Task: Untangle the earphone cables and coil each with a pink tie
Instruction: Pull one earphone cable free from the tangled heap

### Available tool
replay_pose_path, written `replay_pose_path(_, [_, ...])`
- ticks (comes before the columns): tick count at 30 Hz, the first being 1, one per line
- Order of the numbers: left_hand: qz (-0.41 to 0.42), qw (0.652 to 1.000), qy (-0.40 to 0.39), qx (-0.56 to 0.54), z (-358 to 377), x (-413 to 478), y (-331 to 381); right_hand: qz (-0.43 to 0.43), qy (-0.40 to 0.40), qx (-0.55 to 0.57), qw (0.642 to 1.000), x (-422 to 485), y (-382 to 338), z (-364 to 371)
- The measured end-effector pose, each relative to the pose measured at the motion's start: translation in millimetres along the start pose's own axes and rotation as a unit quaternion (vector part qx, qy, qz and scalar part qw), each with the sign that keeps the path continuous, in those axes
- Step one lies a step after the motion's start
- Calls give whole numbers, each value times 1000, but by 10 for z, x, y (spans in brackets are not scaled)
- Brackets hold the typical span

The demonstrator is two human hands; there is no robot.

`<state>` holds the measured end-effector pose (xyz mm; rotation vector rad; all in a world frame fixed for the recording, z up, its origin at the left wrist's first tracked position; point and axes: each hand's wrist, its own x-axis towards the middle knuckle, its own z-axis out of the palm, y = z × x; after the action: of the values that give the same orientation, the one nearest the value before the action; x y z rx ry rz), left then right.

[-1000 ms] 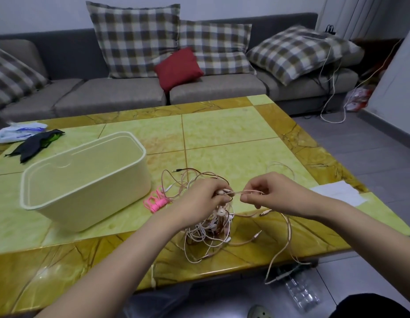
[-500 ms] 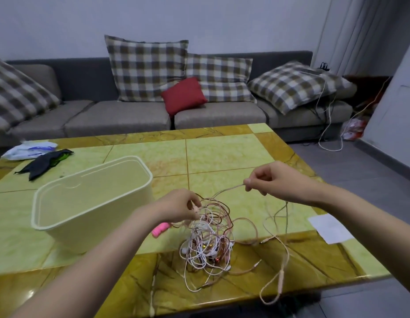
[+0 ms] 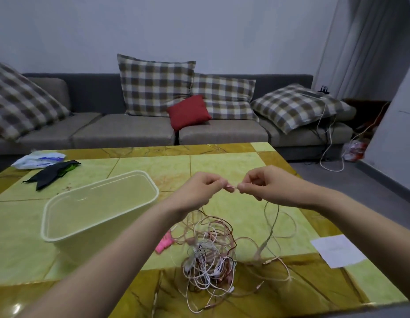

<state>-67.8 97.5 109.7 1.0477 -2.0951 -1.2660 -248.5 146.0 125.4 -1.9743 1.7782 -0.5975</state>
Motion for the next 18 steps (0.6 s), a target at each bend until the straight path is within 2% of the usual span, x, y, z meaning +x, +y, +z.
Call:
replay_pose_path(5, [-40, 991, 127, -31, -205, 29, -103, 39, -44, 85, 995, -66, 135, -77])
replay_pose_path(11, [-53, 984, 160, -51, -308, 55, -322, 58, -91, 132, 985, -100, 211, -92])
replay_pose_path(15, [-58, 976, 194, -83, -351, 44, -388, 88, -68, 213, 971, -127, 235, -49])
replay_pose_path(18, [-68, 972, 204, -90, -406, 35, -469, 111, -49, 146, 982, -126, 235, -41])
